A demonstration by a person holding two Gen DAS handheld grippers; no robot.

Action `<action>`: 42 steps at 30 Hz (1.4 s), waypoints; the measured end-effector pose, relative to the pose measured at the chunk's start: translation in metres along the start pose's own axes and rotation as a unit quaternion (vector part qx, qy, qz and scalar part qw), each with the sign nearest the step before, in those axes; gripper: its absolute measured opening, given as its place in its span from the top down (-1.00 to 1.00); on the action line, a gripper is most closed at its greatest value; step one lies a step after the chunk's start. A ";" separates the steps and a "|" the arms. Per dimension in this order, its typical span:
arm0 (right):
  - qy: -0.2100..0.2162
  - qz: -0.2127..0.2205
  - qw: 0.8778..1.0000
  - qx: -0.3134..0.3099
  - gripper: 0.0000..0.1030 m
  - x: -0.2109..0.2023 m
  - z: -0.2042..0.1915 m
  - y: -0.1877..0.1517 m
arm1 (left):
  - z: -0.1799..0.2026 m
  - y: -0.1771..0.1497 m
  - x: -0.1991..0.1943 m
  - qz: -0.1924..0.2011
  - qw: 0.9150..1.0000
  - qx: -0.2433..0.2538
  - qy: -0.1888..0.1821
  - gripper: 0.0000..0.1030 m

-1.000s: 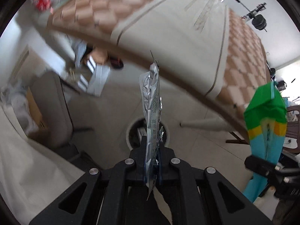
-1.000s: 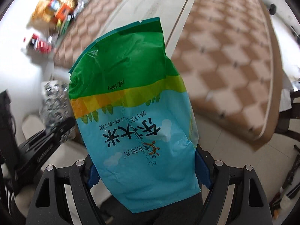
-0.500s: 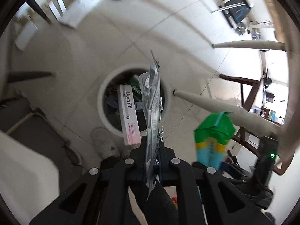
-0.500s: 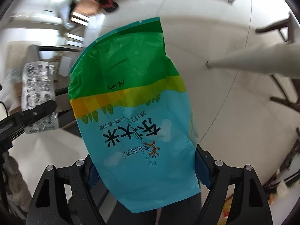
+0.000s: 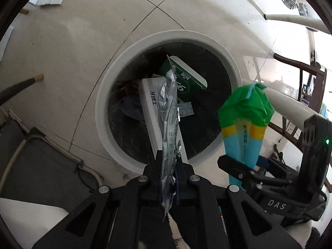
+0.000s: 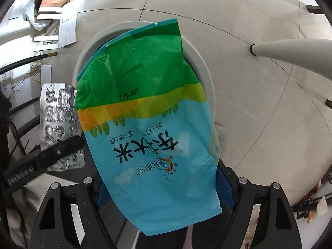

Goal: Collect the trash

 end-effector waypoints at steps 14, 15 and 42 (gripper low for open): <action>-0.026 0.001 0.999 -0.032 -1.00 -0.013 0.007 0.002 | 0.001 -0.007 -0.032 0.056 0.997 -0.003 0.045 -0.89; -0.026 0.002 0.999 -0.034 -1.00 -0.014 0.005 0.001 | 0.001 -0.008 -0.036 0.062 0.997 -0.005 0.050 -0.89; 0.004 0.127 0.991 -0.049 -1.00 -0.346 -0.005 -0.113 | 0.112 -0.137 -0.292 0.193 0.968 0.092 0.134 -0.89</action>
Point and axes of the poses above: each gripper's, at about its wrist camera, not at the fingertips, and x roughly the way its jaws point, z to its right, y to its top, the point moved 8 cm from there along x, roughly the way its jaws point, and after that the axes turned 14 degrees about z, right-handed, at the moved point
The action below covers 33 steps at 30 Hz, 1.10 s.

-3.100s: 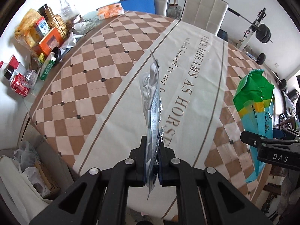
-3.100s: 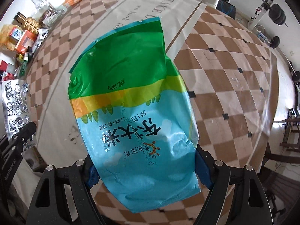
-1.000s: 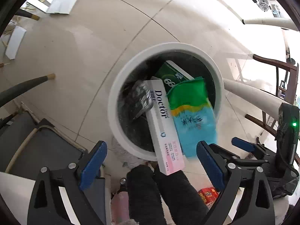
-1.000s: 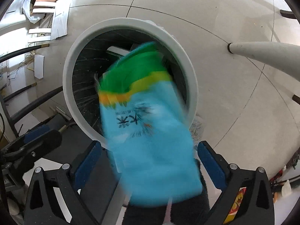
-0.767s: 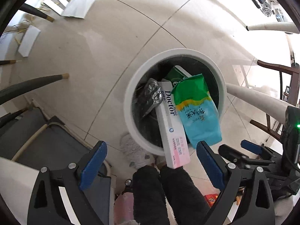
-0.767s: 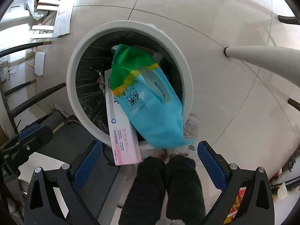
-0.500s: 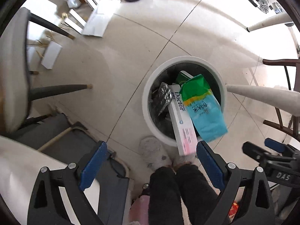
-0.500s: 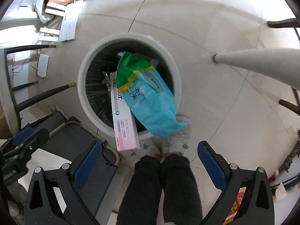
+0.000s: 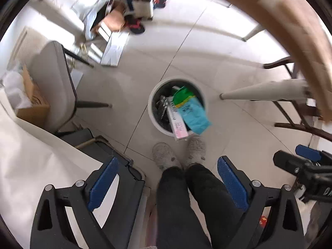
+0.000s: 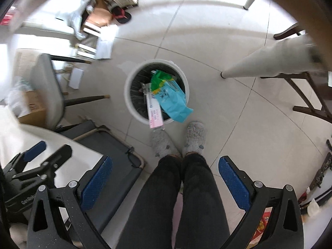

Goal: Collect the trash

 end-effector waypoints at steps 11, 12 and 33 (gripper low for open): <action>0.072 0.042 0.996 0.027 -1.00 -0.185 -0.005 -0.010 | 0.041 0.040 -0.148 0.058 0.992 0.062 -0.097 -0.89; 0.077 0.046 0.996 0.029 -1.00 -0.200 -0.008 -0.012 | 0.042 0.042 -0.160 0.060 0.990 0.070 -0.108 -0.89; 0.112 0.170 0.962 0.182 -1.00 -0.359 -0.095 -0.091 | 0.029 0.038 -0.300 0.084 0.946 0.205 -0.235 -0.90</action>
Point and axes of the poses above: each gripper's, at about its wrist camera, not at the fingertips, and x roughly the way its jaws point, z to its right, y to its top, the point moved 8 cm from there along x, roughly the way its jaws point, and after that the axes turned 14 degrees about z, right-handed, at the moved point
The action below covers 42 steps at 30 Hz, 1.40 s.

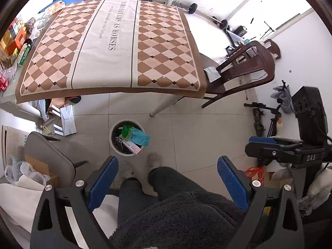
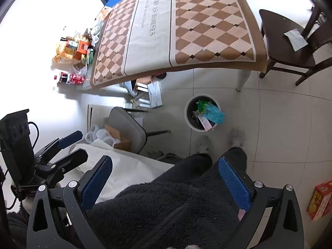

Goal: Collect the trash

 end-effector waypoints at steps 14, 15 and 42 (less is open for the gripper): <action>0.012 0.030 0.999 -0.003 -1.00 -0.030 -0.021 -0.003 | -0.009 -0.002 -0.026 0.034 0.999 -0.020 -0.003 -1.00; 0.011 0.031 0.999 -0.005 -1.00 -0.032 -0.021 -0.003 | -0.008 -0.002 -0.026 0.034 0.999 -0.021 -0.003 -1.00; 0.009 0.028 0.999 -0.011 -1.00 -0.038 -0.025 -0.008 | -0.003 -0.005 -0.019 0.027 0.999 -0.033 0.003 -1.00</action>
Point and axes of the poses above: each gripper's, at about its wrist camera, not at the fingertips, and x roughly the way its jaws point, z to its right, y to its top, the point moved 8 cm from there along x, roughly the way its jaws point, and after that the axes turned 14 degrees about z, right-handed, at the moved point
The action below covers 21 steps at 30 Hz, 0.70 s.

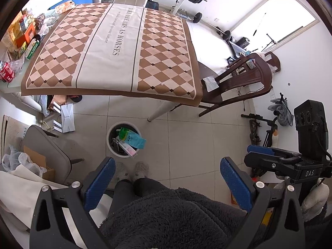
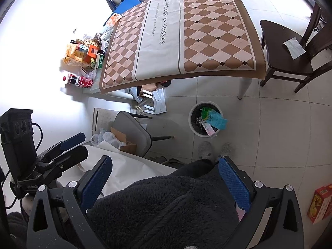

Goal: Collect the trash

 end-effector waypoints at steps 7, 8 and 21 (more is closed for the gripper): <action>-0.002 -0.002 1.000 -0.001 -1.00 -0.002 0.006 0.001 | 0.001 0.001 0.001 -0.001 1.000 -0.006 -0.009 -1.00; -0.002 -0.002 1.000 -0.001 -1.00 -0.003 0.006 0.000 | 0.002 0.000 0.001 -0.001 1.000 -0.009 -0.011 -1.00; 0.003 -0.004 1.000 -0.001 -1.00 -0.007 0.007 -0.010 | 0.005 -0.004 0.001 -0.002 0.999 -0.019 -0.026 -1.00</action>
Point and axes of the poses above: each gripper's, at about its wrist camera, not at the fingertips, and x roughly the way its jaws point, z to its right, y to its top, the point moved 8 cm from there along x, roughly the way its jaws point, and after that the axes turned 14 degrees about z, right-handed, at the moved point
